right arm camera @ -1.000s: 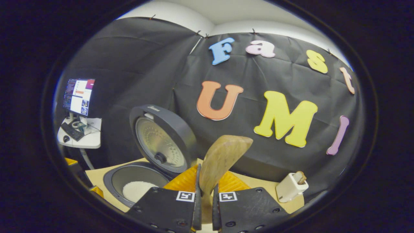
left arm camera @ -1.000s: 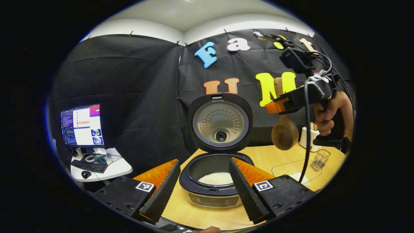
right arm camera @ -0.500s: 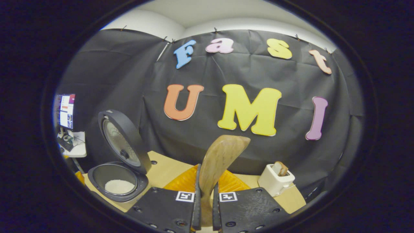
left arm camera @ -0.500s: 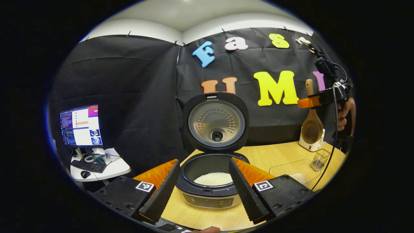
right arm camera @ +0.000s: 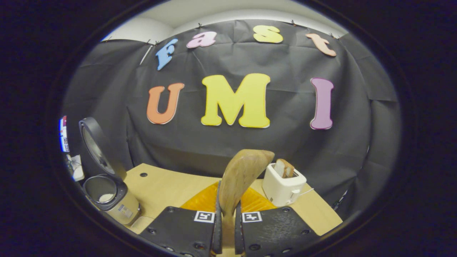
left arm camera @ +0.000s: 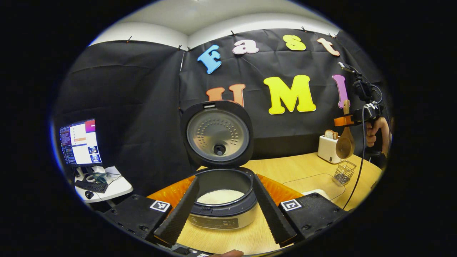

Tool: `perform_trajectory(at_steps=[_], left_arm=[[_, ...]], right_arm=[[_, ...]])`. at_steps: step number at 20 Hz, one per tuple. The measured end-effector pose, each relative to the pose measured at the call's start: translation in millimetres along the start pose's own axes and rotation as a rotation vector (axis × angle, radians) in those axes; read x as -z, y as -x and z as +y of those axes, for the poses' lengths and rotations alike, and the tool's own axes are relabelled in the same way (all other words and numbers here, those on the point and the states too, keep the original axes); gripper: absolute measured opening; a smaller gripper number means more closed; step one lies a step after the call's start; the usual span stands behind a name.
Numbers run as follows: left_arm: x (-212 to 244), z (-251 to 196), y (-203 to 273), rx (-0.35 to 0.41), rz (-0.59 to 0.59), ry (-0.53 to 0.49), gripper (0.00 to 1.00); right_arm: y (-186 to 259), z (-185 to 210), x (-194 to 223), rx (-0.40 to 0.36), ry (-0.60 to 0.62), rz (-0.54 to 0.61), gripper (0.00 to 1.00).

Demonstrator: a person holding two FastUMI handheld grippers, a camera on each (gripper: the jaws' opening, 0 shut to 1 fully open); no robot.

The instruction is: Close the left gripper, press the button to open the rice cooker; take a wooden spoon from the chopstick holder with the right hand, scoop a spoonful of rice and pour it into the rice cooker, then put the wooden spoon back into the chopstick holder.

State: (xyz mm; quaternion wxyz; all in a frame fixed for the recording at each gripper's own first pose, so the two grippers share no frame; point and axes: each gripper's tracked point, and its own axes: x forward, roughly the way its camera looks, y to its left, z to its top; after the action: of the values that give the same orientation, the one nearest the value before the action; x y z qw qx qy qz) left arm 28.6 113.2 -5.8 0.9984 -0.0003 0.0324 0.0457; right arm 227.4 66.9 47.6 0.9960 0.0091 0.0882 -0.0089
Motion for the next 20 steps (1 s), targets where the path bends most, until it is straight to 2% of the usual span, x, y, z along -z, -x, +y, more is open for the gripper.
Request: perform_trajectory(at_steps=[5,7,12,16,18,20], left_arm=[[4,1,-2,-0.011,0.008,-0.012,0.96],[6,0,-4,-0.004,0.017,-0.017,0.96],[8,-2,-6,-0.002,0.024,-0.022,0.96],[9,0,-7,-0.004,0.028,-0.024,0.96],[11,1,-7,-0.006,0.030,-0.024,0.96],[10,-1,-7,-0.009,0.030,-0.029,0.96]], right_arm=[[-28,-55,36,0.135,-0.039,0.046,0.13],[-36,-66,48,0.162,-0.068,0.071,0.13],[-43,-79,62,0.195,-0.072,0.080,0.14],[-43,-81,67,0.185,-0.086,0.102,0.14],[-37,-84,70,0.196,-0.092,0.104,0.19],[-36,-85,65,0.194,-0.099,0.086,0.40]])
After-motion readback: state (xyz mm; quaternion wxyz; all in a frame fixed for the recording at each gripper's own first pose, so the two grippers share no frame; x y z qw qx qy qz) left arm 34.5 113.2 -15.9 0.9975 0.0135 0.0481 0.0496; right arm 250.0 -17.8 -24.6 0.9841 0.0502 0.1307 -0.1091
